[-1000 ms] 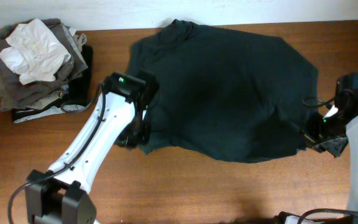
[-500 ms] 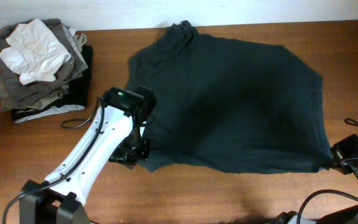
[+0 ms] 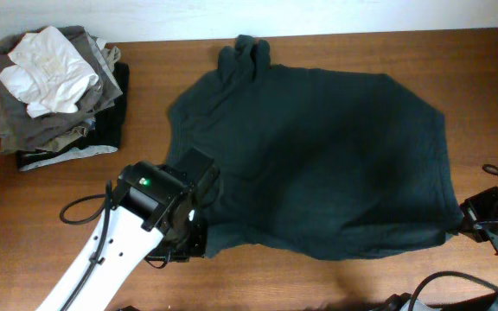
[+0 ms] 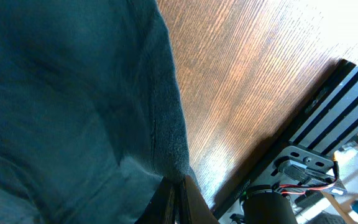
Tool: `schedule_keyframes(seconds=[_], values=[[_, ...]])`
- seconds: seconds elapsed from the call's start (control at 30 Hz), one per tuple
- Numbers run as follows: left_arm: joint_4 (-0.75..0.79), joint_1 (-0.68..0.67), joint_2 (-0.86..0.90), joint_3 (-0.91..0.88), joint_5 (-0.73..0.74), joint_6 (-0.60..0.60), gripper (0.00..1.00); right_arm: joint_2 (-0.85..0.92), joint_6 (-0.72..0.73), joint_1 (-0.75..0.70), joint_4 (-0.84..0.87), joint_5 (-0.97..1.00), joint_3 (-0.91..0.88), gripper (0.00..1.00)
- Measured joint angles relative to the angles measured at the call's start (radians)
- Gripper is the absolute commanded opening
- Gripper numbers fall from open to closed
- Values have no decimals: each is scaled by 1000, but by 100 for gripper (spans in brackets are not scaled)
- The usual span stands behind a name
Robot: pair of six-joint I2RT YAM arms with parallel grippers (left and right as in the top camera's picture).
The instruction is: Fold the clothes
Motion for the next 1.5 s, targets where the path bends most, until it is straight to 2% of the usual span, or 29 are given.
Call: schedule_keyframes(seconds=[0.2, 0.27, 0.33, 0.43, 0.67, 0.7, 0.73, 0.77, 0.83, 0.9, 0.97, 1.07, 1.17, 1.2, 1.33, 1.5], values=[[21, -2, -1, -5, 0, -12, 5, -58, 11, 0, 0, 16, 0, 4], [27, -8, -1, -6, 0, -12, 12, -71, 11, 0, 0, 20, 0, 4], [54, -14, -2, -7, -1, -10, 13, -71, 11, 0, 0, 24, 0, 4], [117, -19, -2, -8, 0, -3, 5, -71, 14, 0, -1, 27, 0, 4], [273, -19, 4, -9, -40, 8, 1, -71, 14, 0, 17, 27, 0, 4], [285, -19, 8, -9, -50, 8, 3, -71, 14, 0, 19, 27, 0, 4], [303, -19, 25, -9, -63, 8, 20, -71, 14, 0, 20, 27, 0, 4], [307, -19, 37, -9, -69, 9, 46, -71, 14, 0, 20, 27, 0, 4], [290, -19, 86, -9, -76, 17, 73, -71, 14, 0, 20, 28, 0, 4], [244, -19, 146, -11, -73, 25, 73, -71, 14, 0, 24, 29, 0, 4], [193, -19, 193, -13, -55, 36, 66, -71, 14, 0, 29, 31, 0, 4], [196, -23, 251, -40, -14, 46, 66, -71, 13, 0, 31, 31, 0, 4], [266, -32, 257, -130, 12, 18, 66, -71, 13, 0, 33, 31, 0, 5], [304, -34, 251, -162, 23, 3, 68, -70, 11, 0, 38, 31, 0, 5], [457, -34, 159, -319, 108, -81, 70, -70, 10, 0, 44, 34, -2, 5], [590, -34, 67, -492, 159, -235, 70, -70, 10, 0, 50, 35, -2, 5]])
